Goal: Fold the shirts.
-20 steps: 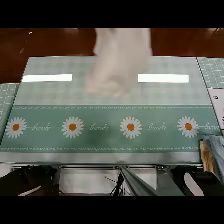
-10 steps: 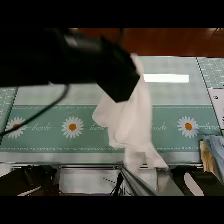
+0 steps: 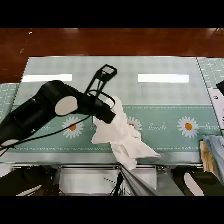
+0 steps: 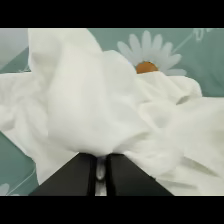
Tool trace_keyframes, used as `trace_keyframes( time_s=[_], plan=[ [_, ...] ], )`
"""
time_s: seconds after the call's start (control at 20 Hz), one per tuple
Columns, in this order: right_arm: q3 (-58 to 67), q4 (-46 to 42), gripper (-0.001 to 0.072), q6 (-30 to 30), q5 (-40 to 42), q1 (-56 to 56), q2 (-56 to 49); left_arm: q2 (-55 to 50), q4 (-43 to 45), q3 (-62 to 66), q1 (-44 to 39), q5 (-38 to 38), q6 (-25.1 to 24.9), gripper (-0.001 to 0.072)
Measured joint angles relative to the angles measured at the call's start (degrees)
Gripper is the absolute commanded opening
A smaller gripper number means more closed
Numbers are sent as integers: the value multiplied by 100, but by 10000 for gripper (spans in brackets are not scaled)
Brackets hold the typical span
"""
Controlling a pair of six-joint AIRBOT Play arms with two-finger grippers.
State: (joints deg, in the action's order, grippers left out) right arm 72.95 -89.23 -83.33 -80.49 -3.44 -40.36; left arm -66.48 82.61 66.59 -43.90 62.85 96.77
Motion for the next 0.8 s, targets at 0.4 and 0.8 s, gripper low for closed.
trace_keyframes(
  time_s=[0.4,0.8],
  plan=[
    [-160,-138,547,87,-17,0,-507,63,-90,293,2044,1281,-581,559],
    [-2017,-376,544,210,229,0,-780,186,-1679,-1309,3574,1808,-1709,621]
  ],
)
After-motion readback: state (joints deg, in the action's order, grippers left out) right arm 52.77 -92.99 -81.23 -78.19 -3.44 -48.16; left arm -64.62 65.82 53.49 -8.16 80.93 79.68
